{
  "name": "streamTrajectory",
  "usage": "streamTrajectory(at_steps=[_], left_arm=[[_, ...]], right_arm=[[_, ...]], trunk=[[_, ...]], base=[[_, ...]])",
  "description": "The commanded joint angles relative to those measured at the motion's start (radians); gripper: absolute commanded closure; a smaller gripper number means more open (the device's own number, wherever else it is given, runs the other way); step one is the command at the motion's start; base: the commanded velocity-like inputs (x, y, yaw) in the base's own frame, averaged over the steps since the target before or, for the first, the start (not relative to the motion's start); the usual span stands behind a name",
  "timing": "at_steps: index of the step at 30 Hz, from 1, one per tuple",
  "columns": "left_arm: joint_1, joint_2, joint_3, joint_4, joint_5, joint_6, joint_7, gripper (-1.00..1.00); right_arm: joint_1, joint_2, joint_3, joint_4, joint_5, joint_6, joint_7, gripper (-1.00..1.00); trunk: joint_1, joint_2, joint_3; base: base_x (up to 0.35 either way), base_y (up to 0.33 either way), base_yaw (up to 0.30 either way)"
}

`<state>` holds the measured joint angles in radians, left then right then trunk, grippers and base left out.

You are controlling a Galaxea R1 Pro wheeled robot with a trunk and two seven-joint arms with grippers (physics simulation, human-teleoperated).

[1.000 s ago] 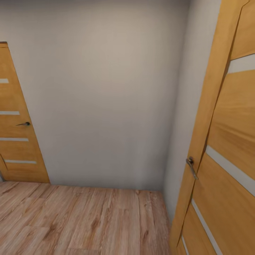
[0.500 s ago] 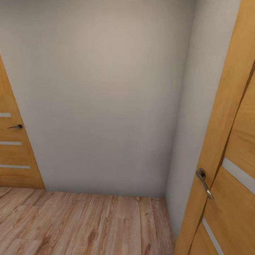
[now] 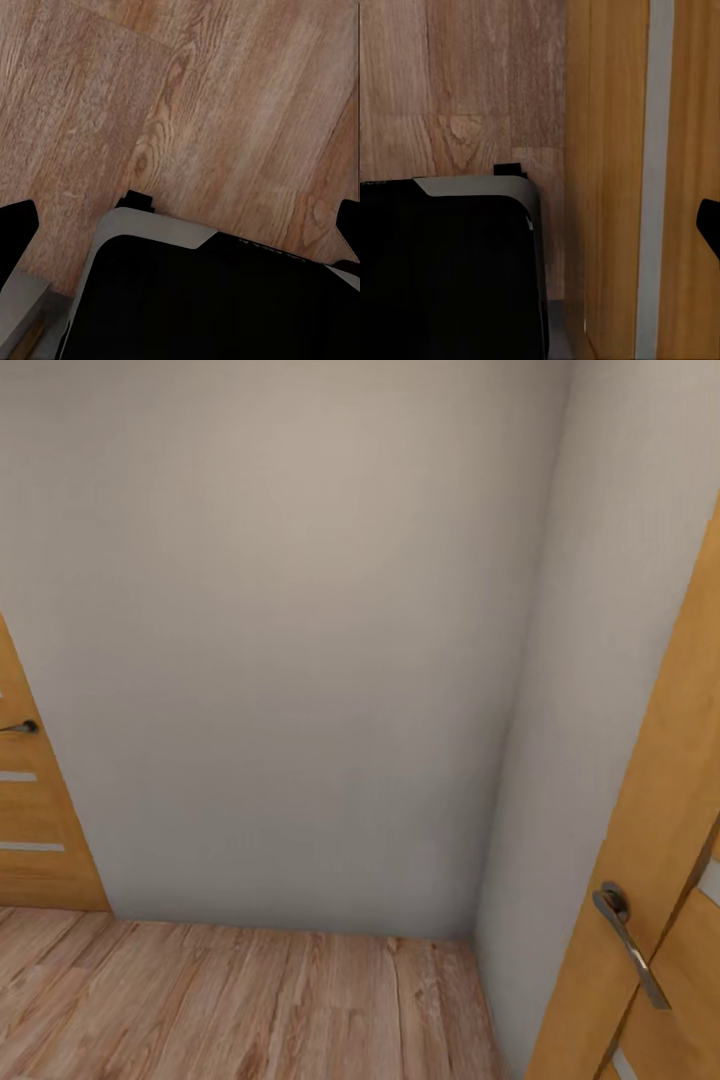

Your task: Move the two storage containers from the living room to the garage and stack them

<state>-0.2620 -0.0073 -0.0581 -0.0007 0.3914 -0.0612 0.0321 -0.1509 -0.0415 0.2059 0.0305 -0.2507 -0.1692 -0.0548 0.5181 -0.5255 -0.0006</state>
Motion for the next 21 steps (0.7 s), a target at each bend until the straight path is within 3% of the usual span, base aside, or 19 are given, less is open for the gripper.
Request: streamTrajectory(at_steps=[1, 21], left_arm=[[0.000, 0.000, -0.006, 0.001, 0.006, -0.003, 0.003, -1.00], [0.000, 0.000, -0.006, 0.001, 0.006, -0.007, 0.003, -1.00]], right_arm=[[-0.001, 0.001, 0.009, 0.003, -0.009, -0.006, 0.000, -1.00], [-0.001, 0.004, 0.009, 0.003, -0.009, -0.006, 0.000, -1.00]], trunk=[[0.001, 0.000, 0.000], [0.001, 0.000, 0.000]], base=[[0.322, 0.000, 0.000], [0.300, 0.000, 0.022]])
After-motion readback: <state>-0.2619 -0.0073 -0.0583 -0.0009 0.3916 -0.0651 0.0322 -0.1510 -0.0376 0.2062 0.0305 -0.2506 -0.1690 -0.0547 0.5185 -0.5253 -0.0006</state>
